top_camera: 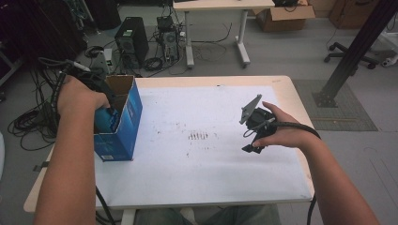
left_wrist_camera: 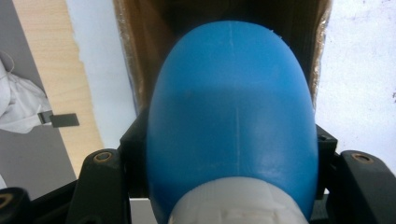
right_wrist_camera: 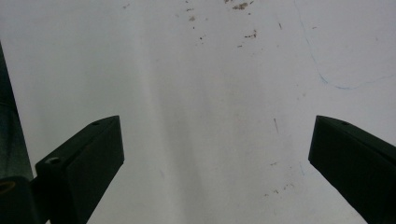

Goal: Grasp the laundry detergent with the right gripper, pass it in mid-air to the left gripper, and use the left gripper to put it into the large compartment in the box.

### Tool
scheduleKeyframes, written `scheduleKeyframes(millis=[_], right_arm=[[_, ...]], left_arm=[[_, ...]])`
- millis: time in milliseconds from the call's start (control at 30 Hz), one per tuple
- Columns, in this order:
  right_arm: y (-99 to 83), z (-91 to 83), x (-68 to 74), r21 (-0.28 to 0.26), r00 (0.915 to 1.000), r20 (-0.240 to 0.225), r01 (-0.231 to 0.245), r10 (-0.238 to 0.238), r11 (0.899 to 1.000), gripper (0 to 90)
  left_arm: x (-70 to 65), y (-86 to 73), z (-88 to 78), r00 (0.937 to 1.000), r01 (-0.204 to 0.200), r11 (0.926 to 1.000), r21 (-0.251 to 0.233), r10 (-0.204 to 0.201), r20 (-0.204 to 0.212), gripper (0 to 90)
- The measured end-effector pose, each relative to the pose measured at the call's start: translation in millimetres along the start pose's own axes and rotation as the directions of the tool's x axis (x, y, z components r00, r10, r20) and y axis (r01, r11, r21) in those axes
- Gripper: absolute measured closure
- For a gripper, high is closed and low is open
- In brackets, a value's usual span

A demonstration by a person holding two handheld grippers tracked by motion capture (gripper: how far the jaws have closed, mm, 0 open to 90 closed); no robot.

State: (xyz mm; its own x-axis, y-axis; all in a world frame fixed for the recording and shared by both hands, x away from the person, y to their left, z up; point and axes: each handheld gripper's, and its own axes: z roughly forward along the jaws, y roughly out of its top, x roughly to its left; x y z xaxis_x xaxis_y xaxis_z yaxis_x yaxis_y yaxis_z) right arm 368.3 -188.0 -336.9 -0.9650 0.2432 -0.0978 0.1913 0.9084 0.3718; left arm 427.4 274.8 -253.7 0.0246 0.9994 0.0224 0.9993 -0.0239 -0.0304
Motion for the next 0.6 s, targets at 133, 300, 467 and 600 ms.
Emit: scheduleKeyframes(millis=[133, 300, 467, 600], right_arm=[[-2.0, -0.5, -0.6, 0.001, 1.0000, 0.002, -0.003, 0.003, 1.000, 3.4], [-3.7, 0.0, -1.1, 0.002, 0.9999, 0.000, -0.010, 0.010, 1.000, 3.5], [-3.5, 0.2, -0.6, 0.002, 1.0000, -0.003, -0.010, 0.010, 1.000, 3.5], [-4.1, -0.3, -0.4, 0.001, 1.0000, -0.002, -0.009, 0.009, 1.000, 3.5]], left_arm=[[-0.7, 1.6, 5.6, 1.0000, -0.001, 1.0000, -0.001, 0.001, -0.004, 38.7], [-1.7, 3.0, 14.4, 1.0000, -0.004, 1.0000, 0.002, 0.004, -0.001, 38.7], [-1.6, 4.3, 27.6, 1.0000, -0.007, 0.9999, 0.014, 0.007, 0.002, 38.7], [-2.0, 4.9, 36.1, 0.9999, -0.007, 0.9998, 0.021, 0.007, 0.009, 38.7]])
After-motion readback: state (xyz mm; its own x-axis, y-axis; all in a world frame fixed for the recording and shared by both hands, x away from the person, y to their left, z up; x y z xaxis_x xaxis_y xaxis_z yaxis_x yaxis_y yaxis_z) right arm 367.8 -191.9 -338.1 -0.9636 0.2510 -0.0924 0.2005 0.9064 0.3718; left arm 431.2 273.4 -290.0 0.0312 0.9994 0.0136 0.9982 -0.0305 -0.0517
